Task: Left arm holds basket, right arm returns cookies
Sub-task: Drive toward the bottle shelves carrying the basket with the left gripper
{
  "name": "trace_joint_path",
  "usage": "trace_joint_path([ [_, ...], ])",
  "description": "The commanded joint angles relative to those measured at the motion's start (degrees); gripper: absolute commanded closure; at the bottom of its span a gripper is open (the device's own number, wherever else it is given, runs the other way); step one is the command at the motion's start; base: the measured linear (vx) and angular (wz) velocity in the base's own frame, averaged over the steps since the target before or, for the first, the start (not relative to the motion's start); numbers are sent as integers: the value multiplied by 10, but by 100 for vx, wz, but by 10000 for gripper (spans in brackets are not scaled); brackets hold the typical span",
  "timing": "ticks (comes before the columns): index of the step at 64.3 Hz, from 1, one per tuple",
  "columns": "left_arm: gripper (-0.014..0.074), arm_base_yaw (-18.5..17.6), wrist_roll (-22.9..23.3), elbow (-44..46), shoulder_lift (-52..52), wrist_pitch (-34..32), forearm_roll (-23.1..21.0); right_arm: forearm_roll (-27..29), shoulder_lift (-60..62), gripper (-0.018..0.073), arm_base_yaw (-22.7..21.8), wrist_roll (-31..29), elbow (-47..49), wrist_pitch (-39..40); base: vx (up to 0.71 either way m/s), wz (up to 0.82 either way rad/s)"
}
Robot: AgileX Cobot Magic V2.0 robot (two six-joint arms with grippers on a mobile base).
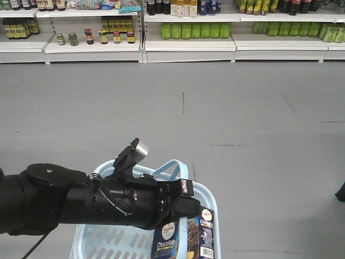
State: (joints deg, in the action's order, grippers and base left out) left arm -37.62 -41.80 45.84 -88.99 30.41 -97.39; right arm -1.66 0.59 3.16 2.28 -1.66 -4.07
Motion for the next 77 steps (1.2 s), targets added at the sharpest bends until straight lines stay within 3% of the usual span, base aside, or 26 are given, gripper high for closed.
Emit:
trace_joint_path([
  [1,604,0,-4,18,24,12,-43,0,7,567,-3,-1,-1,44,32,9],
  [77,604,0,-4,18,24,9,-44,0,7,567,-3,-1,-1,44,29,3],
])
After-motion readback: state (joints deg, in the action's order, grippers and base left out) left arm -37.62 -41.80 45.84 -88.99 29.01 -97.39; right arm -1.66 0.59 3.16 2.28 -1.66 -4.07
